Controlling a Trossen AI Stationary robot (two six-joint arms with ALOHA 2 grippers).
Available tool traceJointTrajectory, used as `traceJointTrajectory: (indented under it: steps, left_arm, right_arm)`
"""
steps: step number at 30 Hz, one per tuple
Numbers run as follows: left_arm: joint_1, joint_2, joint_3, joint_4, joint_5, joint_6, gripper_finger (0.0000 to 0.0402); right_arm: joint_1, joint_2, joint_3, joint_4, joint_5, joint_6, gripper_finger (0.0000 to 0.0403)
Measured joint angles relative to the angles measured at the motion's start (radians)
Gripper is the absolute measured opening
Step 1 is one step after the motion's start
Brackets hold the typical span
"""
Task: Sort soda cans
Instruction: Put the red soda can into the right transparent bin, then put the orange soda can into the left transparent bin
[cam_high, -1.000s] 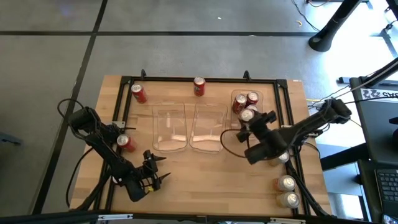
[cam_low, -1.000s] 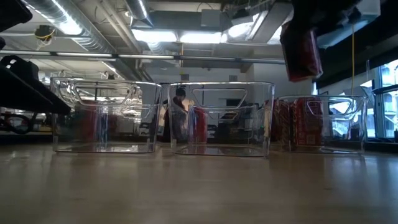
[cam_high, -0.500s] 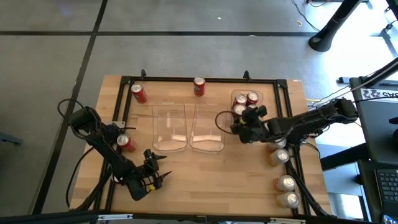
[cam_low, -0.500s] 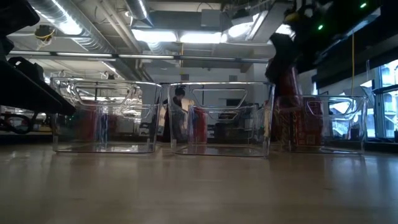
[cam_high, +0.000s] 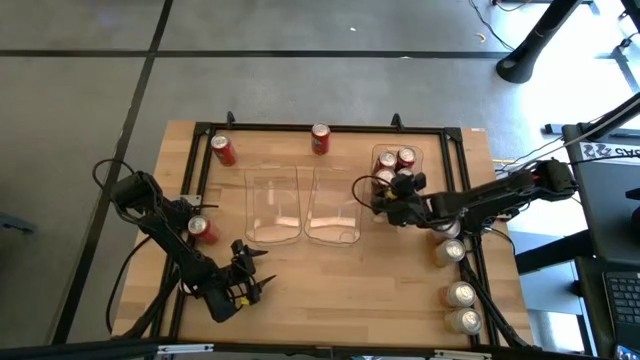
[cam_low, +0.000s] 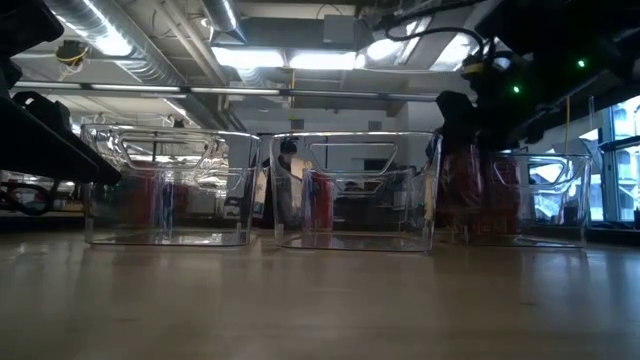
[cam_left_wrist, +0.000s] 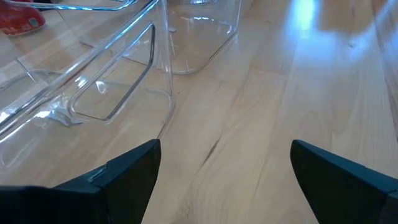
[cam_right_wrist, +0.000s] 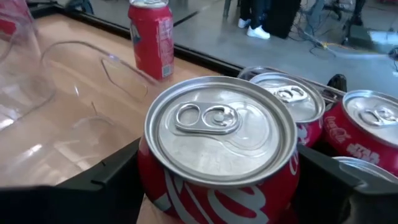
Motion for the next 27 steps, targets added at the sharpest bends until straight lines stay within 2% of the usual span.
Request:
traceJointTrajectory:
  steps: [6, 17, 27]
  left_arm:
    - [0.0, 0.0, 0.0, 0.0, 0.0, 0.0, 0.0345]
    - [0.0, 0.0, 0.0, 0.001, 0.0, -0.007, 0.0345]
    - [0.0, 0.0, 0.0, 0.002, 0.0, -0.008, 0.0345]
  right_arm:
    - [0.001, -0.001, -0.028, 0.035, 0.016, -0.001, 0.0313]
    - [0.001, -0.001, -0.029, 0.031, 0.015, 0.002, 0.0344]
    - [0.0, 0.002, -0.033, 0.021, 0.007, 0.008, 0.0346]
